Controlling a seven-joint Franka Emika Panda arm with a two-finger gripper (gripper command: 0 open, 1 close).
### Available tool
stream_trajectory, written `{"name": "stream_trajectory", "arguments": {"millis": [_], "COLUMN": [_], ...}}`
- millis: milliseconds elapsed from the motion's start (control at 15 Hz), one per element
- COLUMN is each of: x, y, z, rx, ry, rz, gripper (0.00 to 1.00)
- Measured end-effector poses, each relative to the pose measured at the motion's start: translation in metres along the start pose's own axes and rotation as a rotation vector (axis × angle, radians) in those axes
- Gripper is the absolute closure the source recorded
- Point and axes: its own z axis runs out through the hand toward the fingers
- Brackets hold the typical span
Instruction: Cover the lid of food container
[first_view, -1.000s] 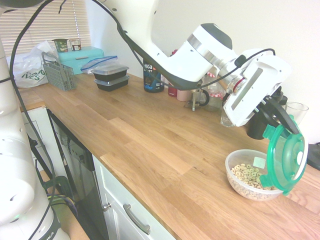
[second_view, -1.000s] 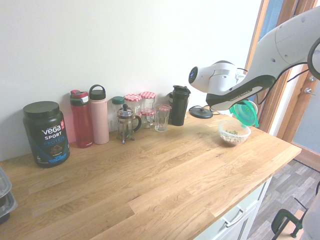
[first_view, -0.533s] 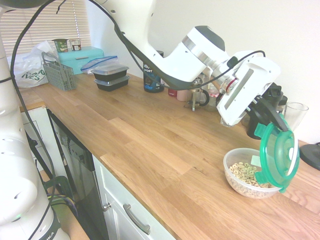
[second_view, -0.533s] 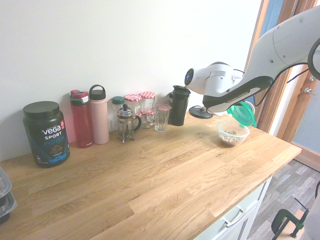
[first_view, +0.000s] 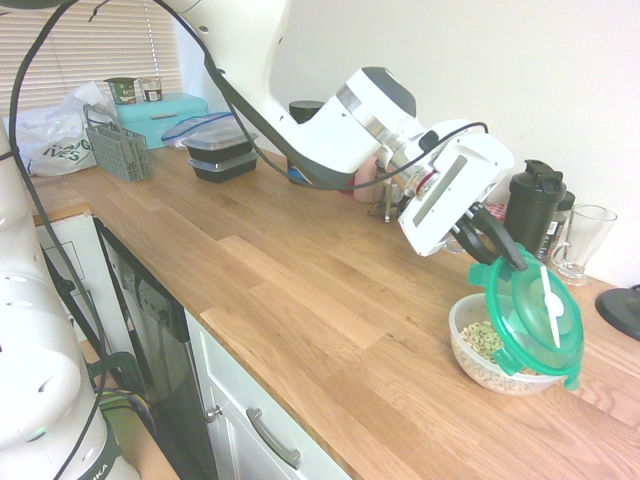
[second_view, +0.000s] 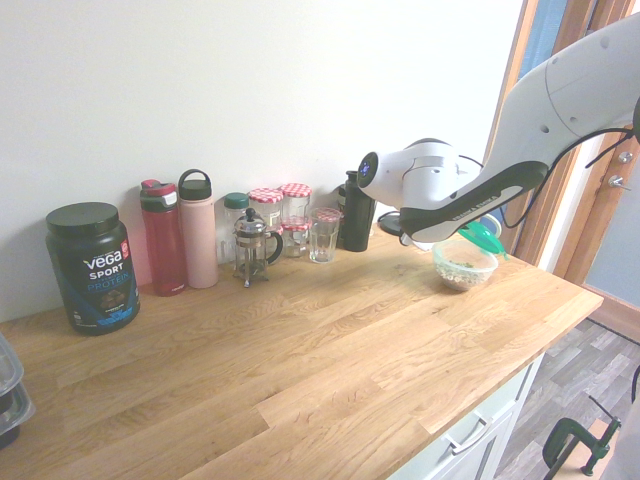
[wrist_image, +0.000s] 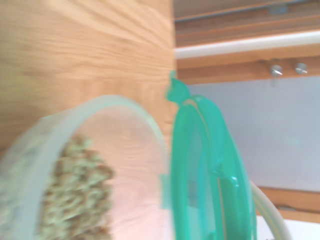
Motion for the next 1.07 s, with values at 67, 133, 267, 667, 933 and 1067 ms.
{"name": "stream_trajectory", "arguments": {"millis": [67,133,267,667,933,1067], "x": [-0.005,-0.011,-0.023,-0.021,-0.001,-0.010], "y": [-0.001,-0.001,-0.003,0.010,0.035,0.029], "z": [-0.003,-0.007,-0.016,-0.041,-0.086,-0.125], "rx": [0.014,0.026,0.053,0.170,0.370,0.475], "ry": [-0.007,-0.015,-0.050,-0.226,-0.447,-0.567], "rz": [-0.005,-0.010,-0.017,-0.002,0.032,0.039], "gripper": [0.00,0.00,0.00,0.00,0.00,0.00]}}
